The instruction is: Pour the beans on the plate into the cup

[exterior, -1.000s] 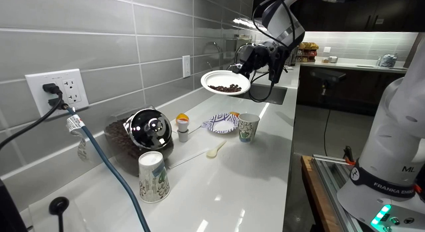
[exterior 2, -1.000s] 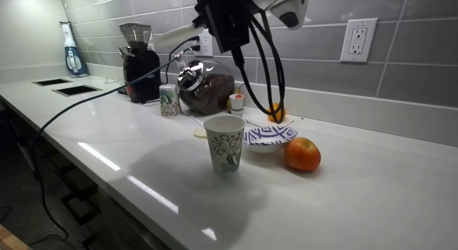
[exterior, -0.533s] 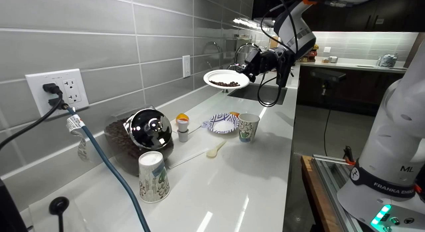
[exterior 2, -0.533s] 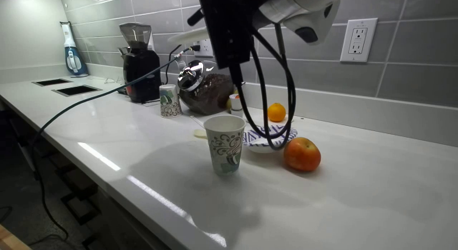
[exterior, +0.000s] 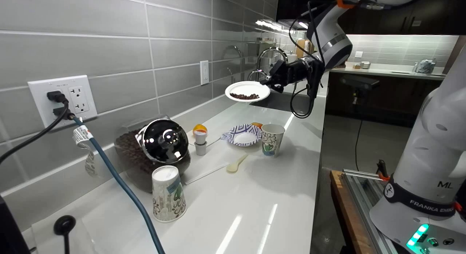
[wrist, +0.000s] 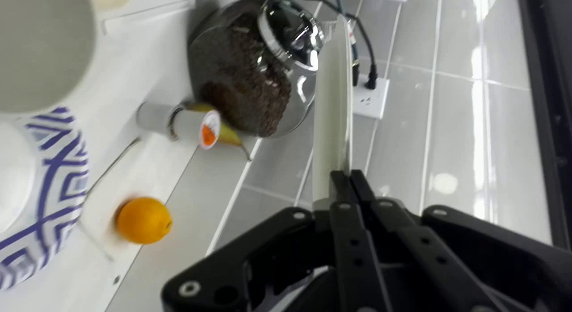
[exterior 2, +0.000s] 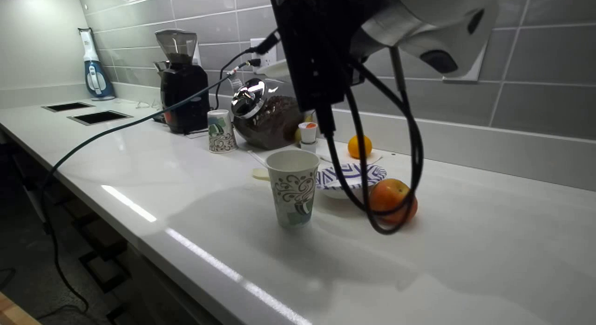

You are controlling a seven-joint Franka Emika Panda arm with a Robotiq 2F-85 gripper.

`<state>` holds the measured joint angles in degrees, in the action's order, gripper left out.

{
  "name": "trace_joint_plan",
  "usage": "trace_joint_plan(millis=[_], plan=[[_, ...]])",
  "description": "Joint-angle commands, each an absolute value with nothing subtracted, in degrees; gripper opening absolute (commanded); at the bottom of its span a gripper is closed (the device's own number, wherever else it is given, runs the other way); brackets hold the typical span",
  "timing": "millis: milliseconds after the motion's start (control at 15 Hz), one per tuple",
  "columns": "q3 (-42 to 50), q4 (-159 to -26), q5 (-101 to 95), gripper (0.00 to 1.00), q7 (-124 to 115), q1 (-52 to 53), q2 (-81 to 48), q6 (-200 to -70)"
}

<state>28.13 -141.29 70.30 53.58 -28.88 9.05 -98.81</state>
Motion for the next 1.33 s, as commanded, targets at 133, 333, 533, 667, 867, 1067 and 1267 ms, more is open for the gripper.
trace_joint_plan(millis=[133, 333, 533, 667, 867, 1067, 1267], plan=[[28.49, -142.14, 70.20, 0.03, 53.56, -29.56, 10.23, -102.33], [28.46, -142.39, 70.19, 0.03, 53.55, -29.57, 10.73, -102.73], [28.75, -142.02, 70.70, 0.02, 54.09, -29.71, 9.87, -103.05], [29.11, -141.74, 70.93, 0.03, 54.15, -29.91, 9.07, -103.64], [29.70, -141.50, 71.33, 0.02, 54.57, -29.99, 8.11, -104.79], [30.12, -141.17, 71.97, 0.02, 55.05, -29.99, 6.97, -106.95], [30.35, -140.63, 72.31, 0.02, 55.29, -29.97, 5.75, -109.52]])
